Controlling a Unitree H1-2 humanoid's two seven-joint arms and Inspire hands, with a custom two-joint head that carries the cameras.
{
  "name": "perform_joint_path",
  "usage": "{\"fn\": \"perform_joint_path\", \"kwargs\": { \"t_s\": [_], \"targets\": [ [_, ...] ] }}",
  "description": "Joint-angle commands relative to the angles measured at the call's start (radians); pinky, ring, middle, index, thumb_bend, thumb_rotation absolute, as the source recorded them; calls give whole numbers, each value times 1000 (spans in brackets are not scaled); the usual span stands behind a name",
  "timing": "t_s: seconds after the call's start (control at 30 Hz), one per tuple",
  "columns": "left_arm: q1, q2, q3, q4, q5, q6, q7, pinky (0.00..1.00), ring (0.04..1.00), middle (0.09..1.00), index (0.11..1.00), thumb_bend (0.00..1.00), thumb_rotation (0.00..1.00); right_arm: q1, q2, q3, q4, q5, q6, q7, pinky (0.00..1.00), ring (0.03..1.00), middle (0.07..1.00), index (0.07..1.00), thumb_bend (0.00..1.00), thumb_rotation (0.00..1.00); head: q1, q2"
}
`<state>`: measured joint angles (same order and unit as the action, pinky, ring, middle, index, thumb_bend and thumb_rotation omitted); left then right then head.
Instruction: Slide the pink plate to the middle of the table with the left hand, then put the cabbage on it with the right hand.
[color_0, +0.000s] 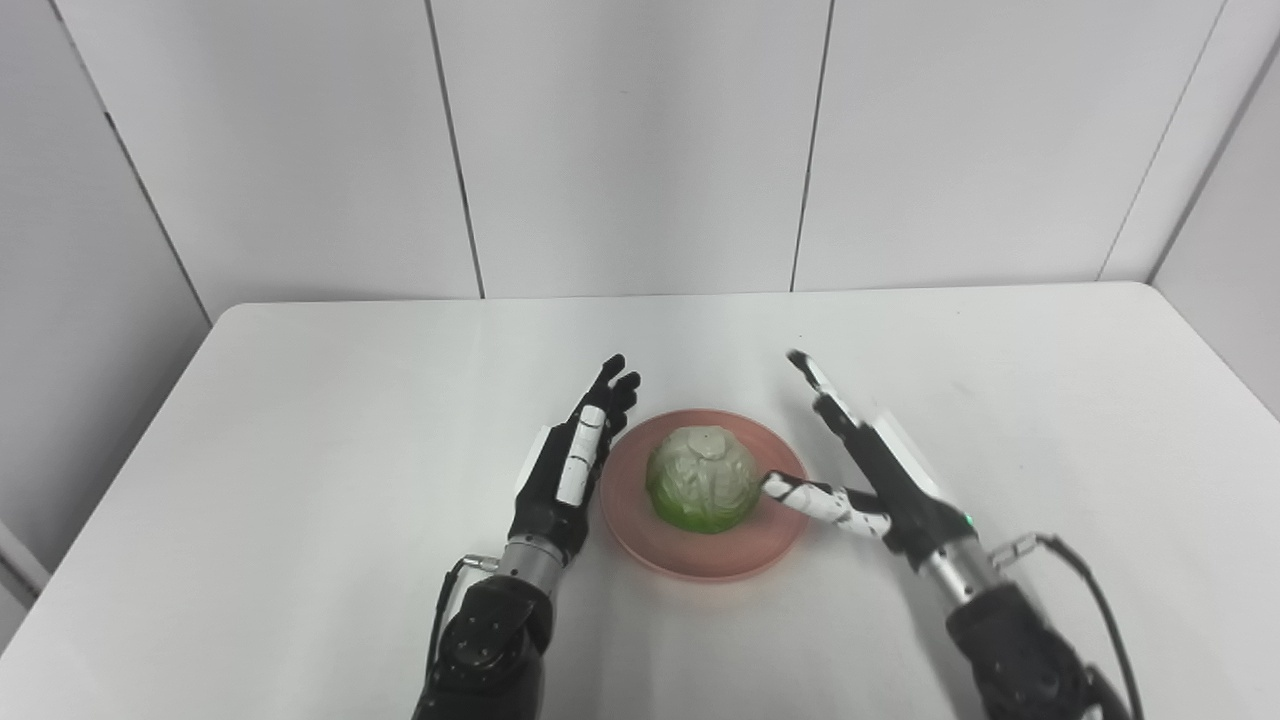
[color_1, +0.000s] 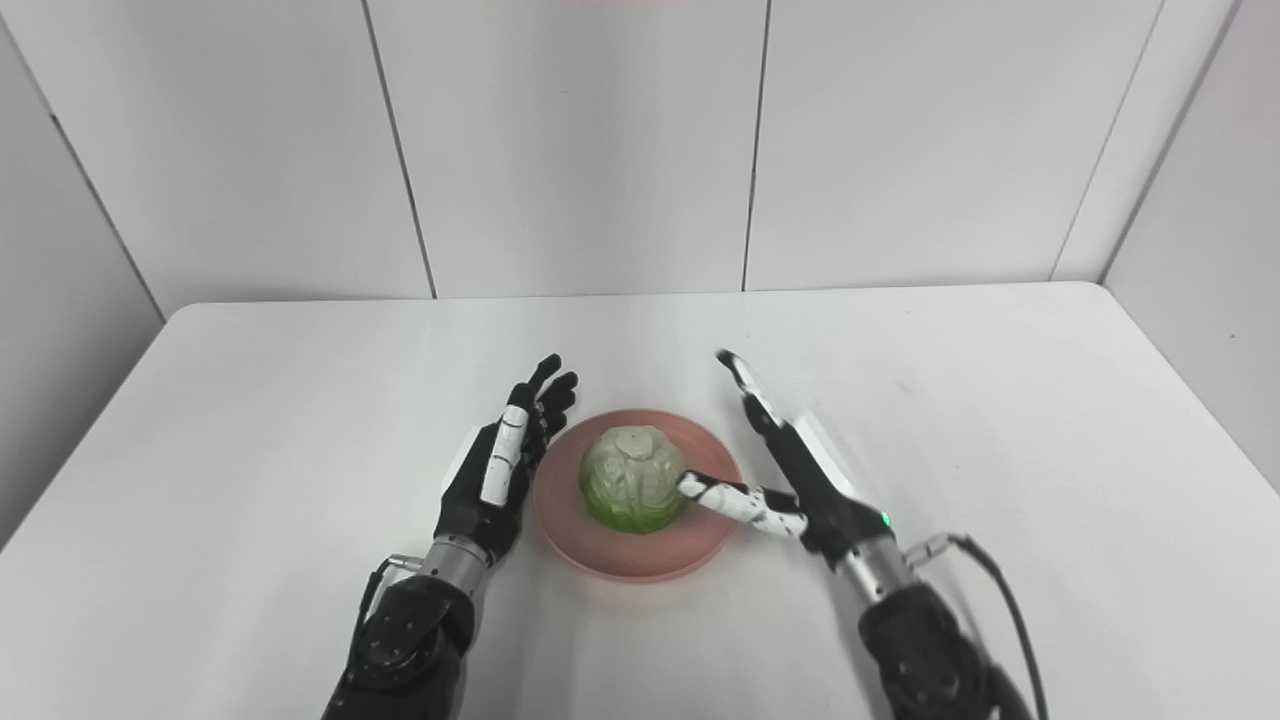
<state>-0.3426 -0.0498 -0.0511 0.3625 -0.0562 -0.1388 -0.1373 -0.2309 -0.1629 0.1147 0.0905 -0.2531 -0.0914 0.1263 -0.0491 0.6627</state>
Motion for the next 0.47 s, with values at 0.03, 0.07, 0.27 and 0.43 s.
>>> {"fn": "perform_joint_path", "kwargs": {
  "t_s": [0.03, 0.07, 0.27, 0.43],
  "targets": [
    [44, 18, -2, -19, -1, 2, -9, 1000, 1000, 991, 991, 771, 1000, -24, 61, -51, 2, 163, 0, 6, 999, 1000, 1000, 1000, 721, 989, 1, 0],
    [49, 20, -1, -27, -2, 3, -10, 1000, 1000, 996, 996, 768, 1000, -22, 78, -63, 14, 204, -4, 10, 1000, 1000, 1000, 1000, 714, 994, 2, 0],
    [62, 27, 11, -40, -2, -3, 4, 1000, 1000, 1000, 1000, 770, 1000, -15, 130, -91, 41, 307, -8, 17, 1000, 1000, 1000, 1000, 752, 997, 5, 2],
    [71, 23, 21, -45, 2, -14, 18, 1000, 1000, 1000, 1000, 767, 1000, -17, 144, -89, 57, 304, -28, 6, 1000, 1000, 1000, 1000, 754, 971, 2, 4]
  ]
}}
